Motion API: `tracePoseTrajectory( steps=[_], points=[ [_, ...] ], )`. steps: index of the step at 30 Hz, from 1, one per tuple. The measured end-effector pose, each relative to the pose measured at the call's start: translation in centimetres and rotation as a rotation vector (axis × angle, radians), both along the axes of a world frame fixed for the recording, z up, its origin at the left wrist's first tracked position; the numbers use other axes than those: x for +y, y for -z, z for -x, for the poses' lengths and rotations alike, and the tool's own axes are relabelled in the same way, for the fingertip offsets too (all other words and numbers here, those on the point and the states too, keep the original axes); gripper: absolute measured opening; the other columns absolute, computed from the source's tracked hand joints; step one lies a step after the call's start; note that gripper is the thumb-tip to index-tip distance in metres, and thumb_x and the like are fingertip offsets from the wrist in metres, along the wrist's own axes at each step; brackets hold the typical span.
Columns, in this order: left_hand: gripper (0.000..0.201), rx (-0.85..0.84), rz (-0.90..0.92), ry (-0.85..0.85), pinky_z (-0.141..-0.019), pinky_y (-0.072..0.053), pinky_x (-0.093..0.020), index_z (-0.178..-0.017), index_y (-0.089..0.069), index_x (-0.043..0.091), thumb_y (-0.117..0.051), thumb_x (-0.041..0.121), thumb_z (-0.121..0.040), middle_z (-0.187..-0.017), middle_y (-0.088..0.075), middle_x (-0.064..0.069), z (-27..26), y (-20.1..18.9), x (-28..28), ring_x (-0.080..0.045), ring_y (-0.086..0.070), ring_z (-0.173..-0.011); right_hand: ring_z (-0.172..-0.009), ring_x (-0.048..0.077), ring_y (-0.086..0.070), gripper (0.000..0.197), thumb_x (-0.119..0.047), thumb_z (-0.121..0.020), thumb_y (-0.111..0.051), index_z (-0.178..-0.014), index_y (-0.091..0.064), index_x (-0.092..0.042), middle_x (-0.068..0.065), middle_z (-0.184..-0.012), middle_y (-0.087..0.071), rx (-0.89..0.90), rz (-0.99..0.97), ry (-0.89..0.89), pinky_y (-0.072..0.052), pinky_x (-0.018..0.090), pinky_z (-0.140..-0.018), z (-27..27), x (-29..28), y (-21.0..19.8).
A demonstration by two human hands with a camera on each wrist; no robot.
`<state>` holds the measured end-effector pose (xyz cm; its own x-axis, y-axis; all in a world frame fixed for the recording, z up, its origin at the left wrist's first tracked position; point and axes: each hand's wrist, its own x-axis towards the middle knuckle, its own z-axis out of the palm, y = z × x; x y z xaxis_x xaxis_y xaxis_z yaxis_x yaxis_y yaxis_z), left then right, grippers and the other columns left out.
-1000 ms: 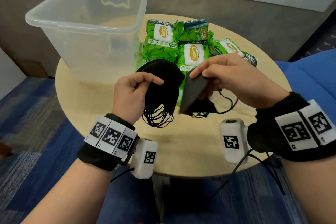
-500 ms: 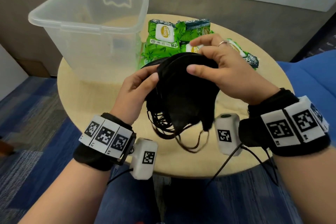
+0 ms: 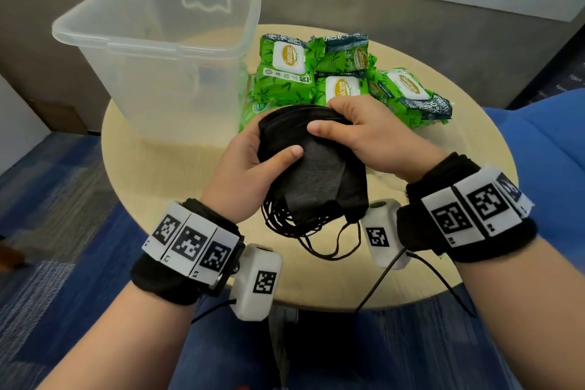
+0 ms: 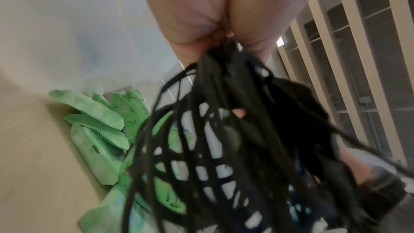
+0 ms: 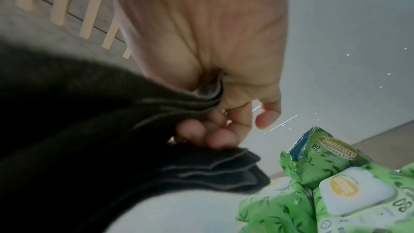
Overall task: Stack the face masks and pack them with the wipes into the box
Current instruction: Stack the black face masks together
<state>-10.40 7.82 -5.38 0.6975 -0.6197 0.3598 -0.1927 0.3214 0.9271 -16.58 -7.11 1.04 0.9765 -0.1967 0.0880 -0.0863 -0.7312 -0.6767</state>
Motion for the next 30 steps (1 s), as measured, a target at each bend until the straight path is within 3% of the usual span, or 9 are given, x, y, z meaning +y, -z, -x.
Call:
tracePoseTrajectory(
  steps=[3,5,7,11,15,17,20,25,30],
  points=[
    [0.049,-0.066,-0.040,-0.032,-0.087,-0.049,-0.021,-0.124,-0.042,0.026,-0.059,0.008,-0.081,-0.117,-0.060,0.002,-0.2,0.1,0.2,-0.007,-0.060,-0.106,-0.087,0.013,-0.047,0.021,-0.037,-0.084,-0.064,-0.085,-0.050,-0.021,-0.003,-0.090,-0.050,-0.038,0.109,0.074,-0.037,0.034,-0.082,0.5,-0.2,0.6],
    [0.059,-0.093,-0.058,-0.018,-0.087,-0.052,-0.030,-0.129,-0.037,0.035,-0.060,0.010,-0.082,-0.124,-0.057,-0.004,-0.1,-0.1,0.3,-0.015,-0.062,-0.104,-0.112,0.010,-0.043,0.047,-0.039,-0.076,-0.071,-0.115,-0.048,-0.025,-0.007,-0.116,-0.046,0.003,0.118,0.036,-0.035,0.035,-0.098,0.9,-0.4,0.5],
    [0.067,-0.148,-0.090,-0.017,-0.083,-0.054,-0.032,-0.133,-0.031,0.042,-0.061,0.011,-0.082,-0.127,-0.055,0.000,0.1,-0.3,0.2,-0.016,-0.065,-0.098,-0.113,0.013,-0.051,0.067,-0.031,-0.070,-0.079,-0.127,-0.046,-0.021,-0.005,-0.117,-0.053,0.068,0.049,-0.044,-0.041,0.035,-0.099,1.1,-0.3,0.1],
    [0.080,-0.084,-0.092,-0.007,-0.075,-0.056,-0.027,-0.138,-0.026,0.041,-0.071,0.014,-0.078,-0.123,-0.058,-0.006,0.3,-0.3,0.1,-0.016,-0.066,-0.096,-0.083,0.030,-0.068,0.033,-0.010,-0.068,-0.080,-0.097,-0.067,-0.001,0.017,-0.088,-0.070,0.071,-0.095,-0.079,-0.055,0.049,-0.076,1.1,-0.4,0.1],
    [0.097,0.062,-0.175,0.072,-0.078,-0.054,-0.024,-0.137,-0.028,0.039,-0.081,0.002,-0.065,-0.130,-0.053,-0.009,-0.2,0.8,0.5,-0.013,-0.065,-0.104,-0.081,0.035,-0.068,0.026,-0.005,-0.069,-0.077,-0.092,-0.068,0.004,0.025,-0.090,-0.069,-0.063,-0.302,0.081,-0.055,0.050,-0.076,1.4,-1.8,0.4],
    [0.085,0.106,-0.192,0.087,-0.077,-0.051,-0.016,-0.138,-0.031,0.025,-0.069,-0.013,-0.072,-0.128,-0.050,0.001,-0.2,1.1,0.4,0.000,-0.064,-0.096,-0.076,0.026,-0.069,0.020,-0.003,-0.071,-0.075,-0.089,-0.068,0.001,0.019,-0.086,-0.070,-0.112,-0.425,0.155,-0.057,0.042,-0.073,1.6,-2.7,0.4],
    [0.066,0.158,-0.151,0.047,-0.076,-0.048,-0.011,-0.134,-0.035,0.018,-0.056,-0.015,-0.081,-0.115,-0.054,0.007,0.0,1.0,0.0,0.008,-0.062,-0.089,-0.070,0.015,-0.069,0.018,0.001,-0.073,-0.070,-0.090,-0.066,-0.004,0.006,-0.081,-0.071,-0.124,-0.570,0.173,-0.058,0.027,-0.066,1.8,-3.2,0.8],
    [0.049,0.152,-0.098,0.011,-0.074,-0.047,-0.010,-0.127,-0.039,0.024,-0.051,-0.006,-0.090,-0.101,-0.061,0.008,0.4,0.3,-0.4,0.006,-0.060,-0.084,-0.082,0.021,-0.068,0.036,0.007,-0.067,-0.071,-0.100,-0.063,-0.008,0.011,-0.095,-0.070,-0.002,-0.662,0.127,-0.059,0.035,-0.073,2.0,-3.0,1.8],
    [0.053,0.379,0.130,0.025,-0.066,-0.051,-0.019,-0.124,-0.048,0.024,-0.050,0.005,-0.074,-0.080,-0.067,0.003,0.0,0.7,-0.2,-0.009,-0.063,-0.072,-0.082,0.021,-0.069,0.036,0.011,-0.067,-0.068,-0.099,-0.066,-0.007,0.008,-0.093,-0.072,0.014,-0.718,0.120,-0.059,0.033,-0.072,2.3,-3.3,2.3]
  ],
)
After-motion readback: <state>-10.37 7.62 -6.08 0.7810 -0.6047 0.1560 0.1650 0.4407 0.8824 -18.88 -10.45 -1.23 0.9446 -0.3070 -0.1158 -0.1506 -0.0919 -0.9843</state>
